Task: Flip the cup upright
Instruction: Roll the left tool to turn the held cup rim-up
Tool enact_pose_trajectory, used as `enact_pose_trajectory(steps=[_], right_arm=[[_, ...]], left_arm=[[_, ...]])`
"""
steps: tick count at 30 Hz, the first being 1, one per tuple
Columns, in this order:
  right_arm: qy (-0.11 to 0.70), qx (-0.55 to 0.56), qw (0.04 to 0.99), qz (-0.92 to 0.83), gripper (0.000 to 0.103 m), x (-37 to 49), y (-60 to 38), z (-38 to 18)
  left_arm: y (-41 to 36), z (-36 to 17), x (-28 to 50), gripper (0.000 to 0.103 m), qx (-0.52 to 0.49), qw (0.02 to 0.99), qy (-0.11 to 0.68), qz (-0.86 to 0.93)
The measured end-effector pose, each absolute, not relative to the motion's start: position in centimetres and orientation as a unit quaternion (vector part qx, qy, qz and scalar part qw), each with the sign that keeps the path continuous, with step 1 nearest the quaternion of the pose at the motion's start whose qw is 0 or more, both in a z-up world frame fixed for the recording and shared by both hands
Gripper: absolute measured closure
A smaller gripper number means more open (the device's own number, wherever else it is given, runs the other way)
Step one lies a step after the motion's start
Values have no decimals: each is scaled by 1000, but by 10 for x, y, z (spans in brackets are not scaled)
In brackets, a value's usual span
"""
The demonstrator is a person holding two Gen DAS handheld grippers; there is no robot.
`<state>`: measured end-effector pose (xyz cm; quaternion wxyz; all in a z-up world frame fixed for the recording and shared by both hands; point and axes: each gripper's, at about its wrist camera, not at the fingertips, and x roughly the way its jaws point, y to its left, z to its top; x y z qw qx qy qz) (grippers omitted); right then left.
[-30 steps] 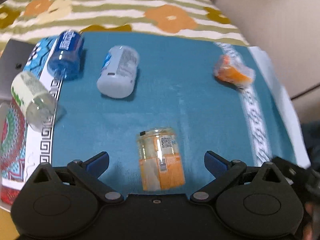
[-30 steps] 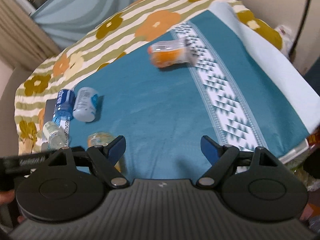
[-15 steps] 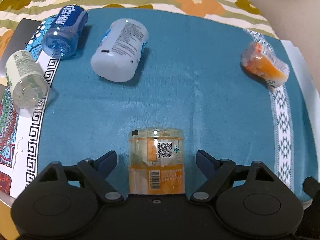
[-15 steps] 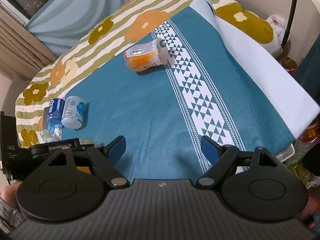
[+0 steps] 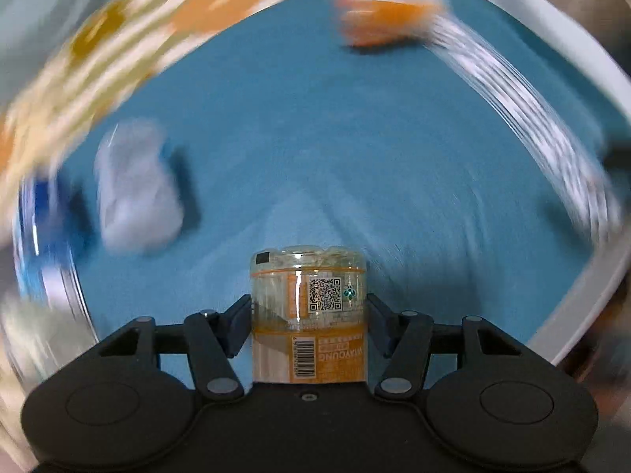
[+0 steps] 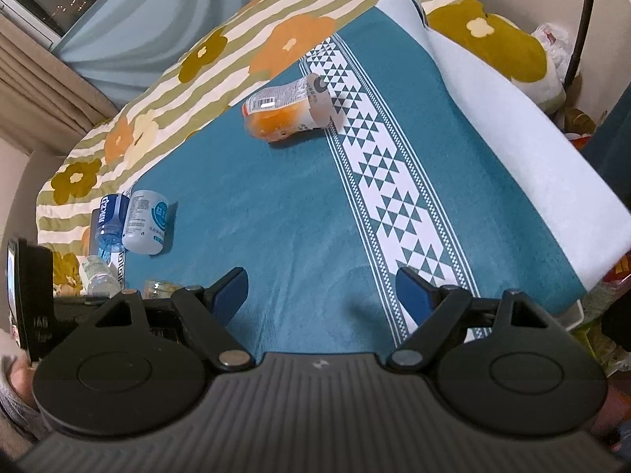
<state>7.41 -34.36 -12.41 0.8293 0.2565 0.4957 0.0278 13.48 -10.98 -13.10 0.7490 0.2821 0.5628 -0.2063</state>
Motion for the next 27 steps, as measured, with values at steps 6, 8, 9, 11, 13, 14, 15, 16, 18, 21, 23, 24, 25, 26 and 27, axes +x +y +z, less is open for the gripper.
enact_pose_trajectory(steps=[6,8,9,11,13,14,15,16,18,21,23,24,25,26,27], right_arm=[[505,258,824,24,6,70,-341,-129],[508,259,821,21,6,68,-340,-132],[510,261,820,19,6,68,-340,-133],[511,264,818,16,6,66,-338,-135],[511,267,817,13,6,65,-335,-136],[511,268,816,12,6,64,-334,-137],[511,270,816,11,6,63,-333,-138],[511,271,815,10,6,62,-332,-138],[513,274,813,8,6,60,-329,-140],[515,276,812,6,6,57,-325,-142],[516,276,811,5,6,56,-324,-143],[516,276,811,5,6,56,-323,-143],[516,276,811,5,6,55,-322,-143],[516,275,811,5,6,55,-321,-142],[515,274,812,5,6,54,-320,-141]], left_arm=[[-122,-129,90,39,480,680,414,-368],[-121,-132,72,39,543,641,356,-409],[-120,-135,66,39,561,625,338,-425],[-115,-140,61,39,578,595,323,-455],[-111,-145,65,39,585,573,321,-476],[-110,-147,65,39,587,565,320,-483],[-109,-149,66,39,590,559,319,-488],[-111,-150,70,39,590,557,319,-490],[-112,-150,74,39,584,560,323,-491],[-116,-153,80,38,575,568,340,-481],[-116,-151,77,30,570,570,350,-476],[-117,-151,77,22,568,574,353,-472],[-117,-149,78,19,563,580,358,-467],[-117,-147,79,16,556,587,362,-463],[-116,-143,79,15,548,595,368,-459]])
